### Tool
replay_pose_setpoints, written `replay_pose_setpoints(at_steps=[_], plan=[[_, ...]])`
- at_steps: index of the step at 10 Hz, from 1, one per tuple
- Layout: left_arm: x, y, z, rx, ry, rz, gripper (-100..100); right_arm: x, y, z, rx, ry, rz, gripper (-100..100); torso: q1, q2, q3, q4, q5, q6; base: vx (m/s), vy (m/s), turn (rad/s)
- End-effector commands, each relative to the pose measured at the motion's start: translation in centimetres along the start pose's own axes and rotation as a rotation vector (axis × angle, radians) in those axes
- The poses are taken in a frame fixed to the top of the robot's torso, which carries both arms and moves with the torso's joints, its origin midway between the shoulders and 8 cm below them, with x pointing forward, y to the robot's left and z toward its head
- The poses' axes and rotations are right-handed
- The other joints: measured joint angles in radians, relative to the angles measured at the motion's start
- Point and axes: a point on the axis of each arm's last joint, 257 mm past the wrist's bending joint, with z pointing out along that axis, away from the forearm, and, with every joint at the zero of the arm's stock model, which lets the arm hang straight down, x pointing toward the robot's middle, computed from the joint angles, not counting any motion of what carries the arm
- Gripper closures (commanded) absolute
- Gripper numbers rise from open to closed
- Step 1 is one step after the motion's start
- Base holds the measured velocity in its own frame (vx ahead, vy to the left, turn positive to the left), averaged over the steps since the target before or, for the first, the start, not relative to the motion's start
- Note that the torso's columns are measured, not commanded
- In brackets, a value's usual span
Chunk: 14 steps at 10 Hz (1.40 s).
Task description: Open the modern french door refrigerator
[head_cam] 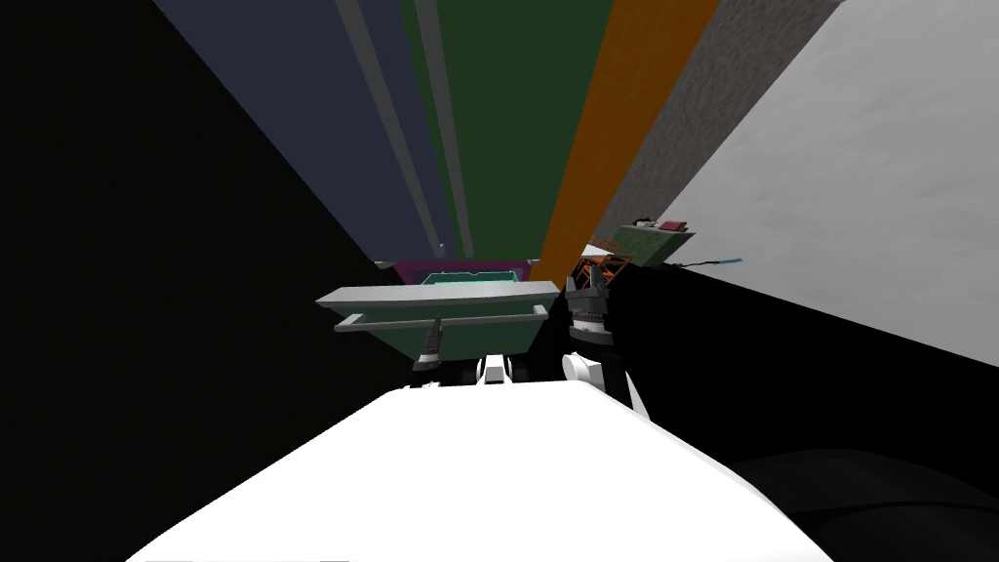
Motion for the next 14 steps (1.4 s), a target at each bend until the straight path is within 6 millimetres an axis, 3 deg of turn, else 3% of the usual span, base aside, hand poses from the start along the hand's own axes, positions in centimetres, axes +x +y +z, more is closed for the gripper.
replay_pose_setpoints(at_steps=[1,2,3,13,14], plan=[[-0.1,0.0,-0.7,-0.007,0.005,0.002,100,0.0,0.0,0.0,0.000,0.000,0.000,0,-0.001,0.004,0.003,0.000,0.001,0.000,-0.198,-0.047,0.033],[-0.1,0.0,-1.0,-0.008,0.007,0.002,100,0.0,0.0,0.0,0.000,0.000,0.000,0,-0.003,0.006,0.004,0.000,0.001,0.001,-0.209,-0.033,0.044],[-0.9,-0.7,0.8,0.006,0.002,0.001,-100,0.0,0.0,0.0,0.000,0.000,0.000,0,-0.003,0.004,0.003,-0.001,0.001,0.002,-0.129,-0.023,0.011],[-3.5,-2.8,5.7,0.005,0.001,0.002,-100,0.0,0.0,0.0,0.000,0.000,0.000,0,-0.008,0.014,0.006,0.013,-0.010,-0.002,-0.029,-0.019,-0.004],[-2.9,-1.5,4.4,-0.030,0.009,-0.006,-100,0.0,0.0,0.0,0.000,0.000,0.000,0,-0.009,0.016,0.007,0.014,-0.010,-0.002,-0.009,-0.007,0.000]])
